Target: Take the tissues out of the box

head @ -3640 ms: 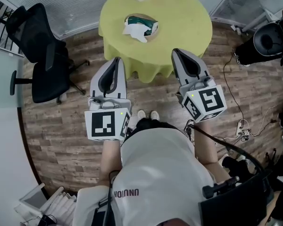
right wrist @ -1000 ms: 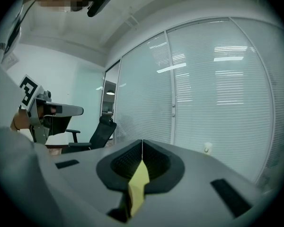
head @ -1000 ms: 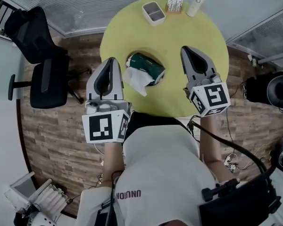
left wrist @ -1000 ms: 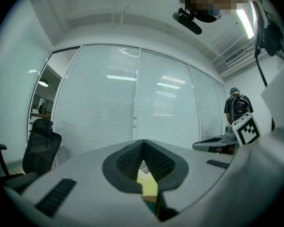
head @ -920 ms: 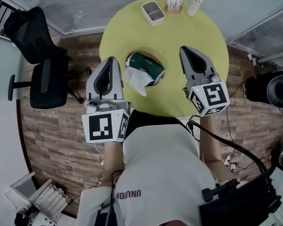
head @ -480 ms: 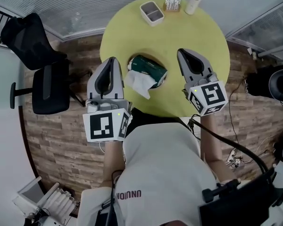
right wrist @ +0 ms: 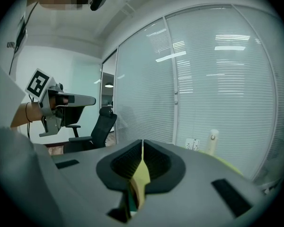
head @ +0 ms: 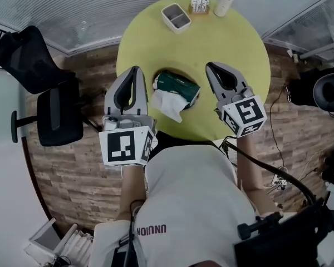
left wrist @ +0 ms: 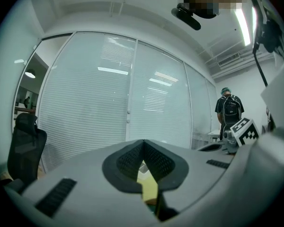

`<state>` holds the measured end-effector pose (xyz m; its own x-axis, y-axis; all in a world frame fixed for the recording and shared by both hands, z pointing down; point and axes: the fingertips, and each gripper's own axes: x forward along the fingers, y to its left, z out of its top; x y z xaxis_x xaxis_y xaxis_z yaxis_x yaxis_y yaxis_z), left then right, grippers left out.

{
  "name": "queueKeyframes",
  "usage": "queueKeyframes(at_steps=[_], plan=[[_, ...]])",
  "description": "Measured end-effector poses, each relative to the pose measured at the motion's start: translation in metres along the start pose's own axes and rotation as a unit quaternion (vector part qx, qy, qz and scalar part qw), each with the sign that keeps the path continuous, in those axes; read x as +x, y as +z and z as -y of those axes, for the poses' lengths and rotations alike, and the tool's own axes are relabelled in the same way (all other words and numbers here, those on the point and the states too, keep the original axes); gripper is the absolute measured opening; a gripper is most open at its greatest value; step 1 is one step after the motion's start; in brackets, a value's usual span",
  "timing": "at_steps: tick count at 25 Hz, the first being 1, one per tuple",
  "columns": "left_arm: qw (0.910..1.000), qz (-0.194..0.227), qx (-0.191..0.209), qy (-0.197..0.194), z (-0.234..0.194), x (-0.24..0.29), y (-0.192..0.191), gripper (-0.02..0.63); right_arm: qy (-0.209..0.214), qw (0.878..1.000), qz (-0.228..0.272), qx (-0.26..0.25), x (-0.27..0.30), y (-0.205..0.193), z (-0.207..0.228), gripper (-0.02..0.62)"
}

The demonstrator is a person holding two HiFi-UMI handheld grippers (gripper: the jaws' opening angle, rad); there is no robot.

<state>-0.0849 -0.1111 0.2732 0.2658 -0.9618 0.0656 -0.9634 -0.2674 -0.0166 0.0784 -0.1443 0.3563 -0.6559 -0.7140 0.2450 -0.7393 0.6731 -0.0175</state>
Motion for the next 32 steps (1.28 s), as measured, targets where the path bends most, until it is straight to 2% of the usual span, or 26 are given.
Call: queueKeyframes(at_steps=[14,18,32], plan=[[0.9996,-0.018,-0.014,-0.016,-0.010,0.014,-0.017,0.012,0.028,0.998,-0.043,0.021,0.019,-0.028,-0.013,0.025],[0.9995,-0.022,-0.018,-0.015,-0.013,0.014,-0.020,0.012,0.035,0.997,-0.059,0.026,0.024,-0.036,-0.017,0.084],[0.9991,-0.031,-0.025,-0.012,-0.016,0.011,-0.026,0.012,0.059,0.992,-0.105,0.028,0.033,-0.065,-0.031,0.126]])
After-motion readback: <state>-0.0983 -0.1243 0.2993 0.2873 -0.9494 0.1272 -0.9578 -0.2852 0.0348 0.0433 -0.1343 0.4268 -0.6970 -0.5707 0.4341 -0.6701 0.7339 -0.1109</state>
